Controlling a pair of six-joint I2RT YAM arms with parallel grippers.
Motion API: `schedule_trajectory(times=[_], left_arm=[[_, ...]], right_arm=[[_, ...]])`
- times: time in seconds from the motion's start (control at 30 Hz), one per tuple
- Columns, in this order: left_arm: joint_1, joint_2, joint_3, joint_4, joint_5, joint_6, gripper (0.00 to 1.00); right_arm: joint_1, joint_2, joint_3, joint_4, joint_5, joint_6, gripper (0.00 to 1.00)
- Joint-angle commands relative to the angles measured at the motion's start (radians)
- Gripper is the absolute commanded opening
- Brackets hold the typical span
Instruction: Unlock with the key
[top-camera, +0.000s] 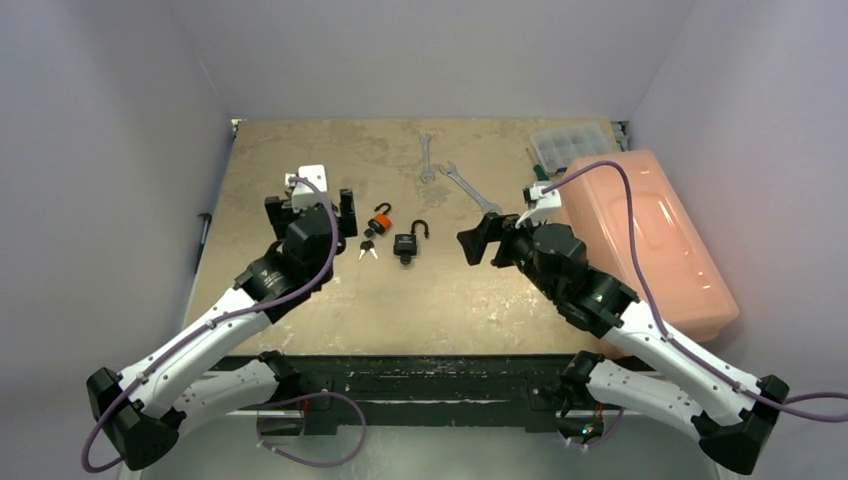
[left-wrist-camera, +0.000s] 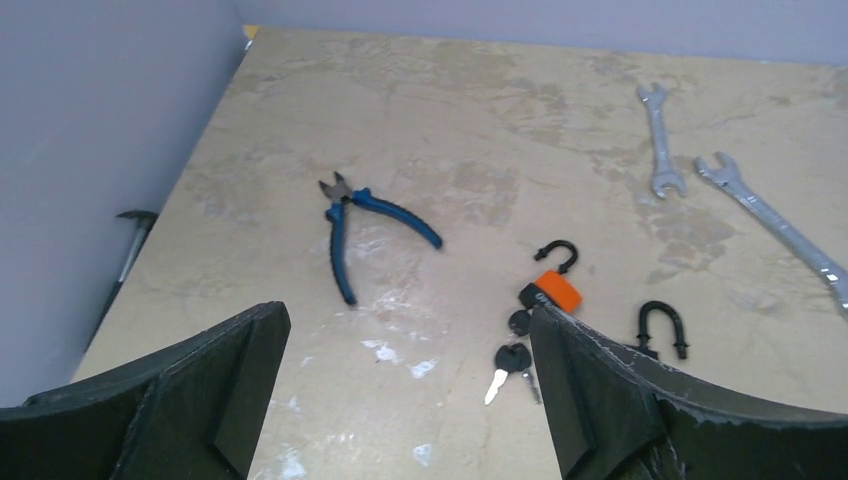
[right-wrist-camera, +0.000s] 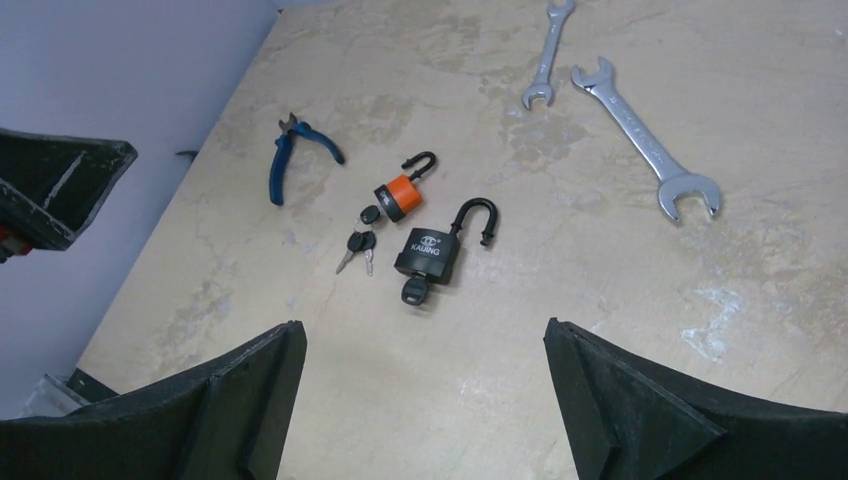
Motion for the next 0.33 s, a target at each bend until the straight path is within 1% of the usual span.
schedule_trajectory(times=[0.0,0.07,0.17,0.3], left_arm=[[0.005,-0.036,-0.07,-0.001,-0.066,0.038,0.99],[0.005,-0.037,-0.061,-0.007,-0.047,0.032,0.99],[0.005,-0.036,-0.057,-0.007,-0.054,0.044,0.99],[0.005,-0.046,-0.062,-0.006,-0.034,0.047,0.99]], right_arm=[[0.003,0.01,-0.006,0.056,0.036,0.055,0.99],[0.003,0.019,-0.005,0.066,0.038,0.063,0.99],[0.003,0.038,0.0,0.081,0.043,0.059,0.99],[0.004,0.098,0.062,0.017,0.071,0.054,0.99]])
